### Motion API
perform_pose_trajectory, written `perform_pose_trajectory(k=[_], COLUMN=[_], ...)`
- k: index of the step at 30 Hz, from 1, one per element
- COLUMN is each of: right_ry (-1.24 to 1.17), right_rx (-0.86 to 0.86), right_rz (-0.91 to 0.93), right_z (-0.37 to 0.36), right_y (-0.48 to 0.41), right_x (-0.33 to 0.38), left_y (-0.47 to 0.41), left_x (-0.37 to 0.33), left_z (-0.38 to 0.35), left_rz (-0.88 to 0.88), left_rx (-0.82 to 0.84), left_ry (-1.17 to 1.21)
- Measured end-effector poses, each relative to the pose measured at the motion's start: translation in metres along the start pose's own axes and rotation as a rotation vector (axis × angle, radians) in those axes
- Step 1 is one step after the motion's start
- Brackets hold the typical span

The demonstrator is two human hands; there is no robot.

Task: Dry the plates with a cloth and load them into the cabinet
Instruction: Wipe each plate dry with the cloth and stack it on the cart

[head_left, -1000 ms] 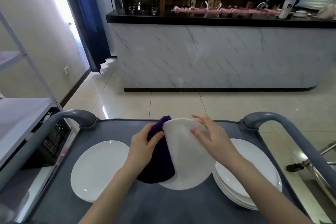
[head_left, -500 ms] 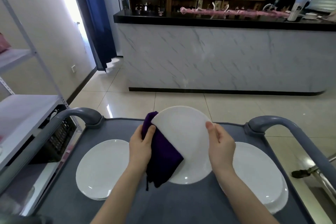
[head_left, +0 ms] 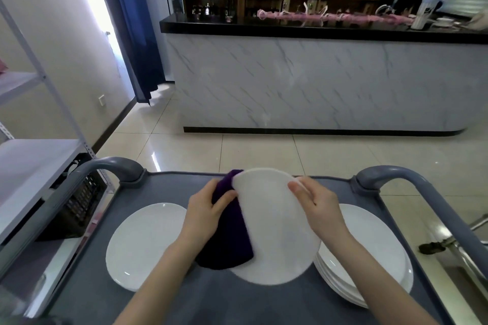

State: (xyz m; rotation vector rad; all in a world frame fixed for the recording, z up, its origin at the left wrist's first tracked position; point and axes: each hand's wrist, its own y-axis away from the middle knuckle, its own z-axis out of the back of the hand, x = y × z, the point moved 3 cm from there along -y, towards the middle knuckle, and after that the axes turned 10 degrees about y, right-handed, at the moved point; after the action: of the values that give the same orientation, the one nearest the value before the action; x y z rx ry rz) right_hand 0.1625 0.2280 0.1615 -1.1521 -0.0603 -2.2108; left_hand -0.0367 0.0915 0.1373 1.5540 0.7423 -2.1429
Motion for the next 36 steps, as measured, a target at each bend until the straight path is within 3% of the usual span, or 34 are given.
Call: perform_pose_trajectory(k=[3, 5, 9, 14, 16, 19, 22, 28, 32, 36], right_ry=[0.110, 0.091, -0.020, -0.271, -0.317, -0.294, -0.201, 0.284, 0.145, 0.033], right_rx=[0.215, 0.195, -0.007, -0.433, -0.495, -0.367, -0.143, 0.212, 0.194, 0.002], right_rz=[0.109, 0.121, 0.069, -0.281, -0.377, -0.307, -0.194, 0.189, 0.243, 0.144], right_z=[-0.009, -0.013, -0.008, -0.015, -0.025, -0.026, -0.013, -0.006, -0.011, -0.015], right_y=[-0.003, -0.002, 0.006, 0.016, 0.021, 0.024, 0.017, -0.018, -0.019, -0.011], right_x=[0.009, 0.012, 0.010, 0.003, 0.004, -0.002, -0.008, 0.025, 0.035, 0.029], left_y=[-0.009, -0.009, -0.010, 0.014, 0.025, 0.025, 0.016, -0.002, -0.009, -0.007], left_x=[-0.012, -0.013, -0.009, 0.021, 0.027, 0.027, 0.017, -0.022, -0.025, -0.019], left_z=[-0.009, -0.015, -0.008, -0.018, -0.032, -0.026, -0.004, 0.007, 0.009, 0.012], left_rz=[-0.077, -0.091, -0.050, 0.334, 0.428, 0.406, 0.217, -0.129, -0.136, -0.075], left_rx=[0.261, 0.260, 0.041, -0.298, -0.387, -0.436, -0.369, 0.045, 0.141, 0.003], left_ry=[-0.178, -0.147, -0.005, 0.384, 0.497, 0.512, 0.326, -0.107, -0.167, -0.017])
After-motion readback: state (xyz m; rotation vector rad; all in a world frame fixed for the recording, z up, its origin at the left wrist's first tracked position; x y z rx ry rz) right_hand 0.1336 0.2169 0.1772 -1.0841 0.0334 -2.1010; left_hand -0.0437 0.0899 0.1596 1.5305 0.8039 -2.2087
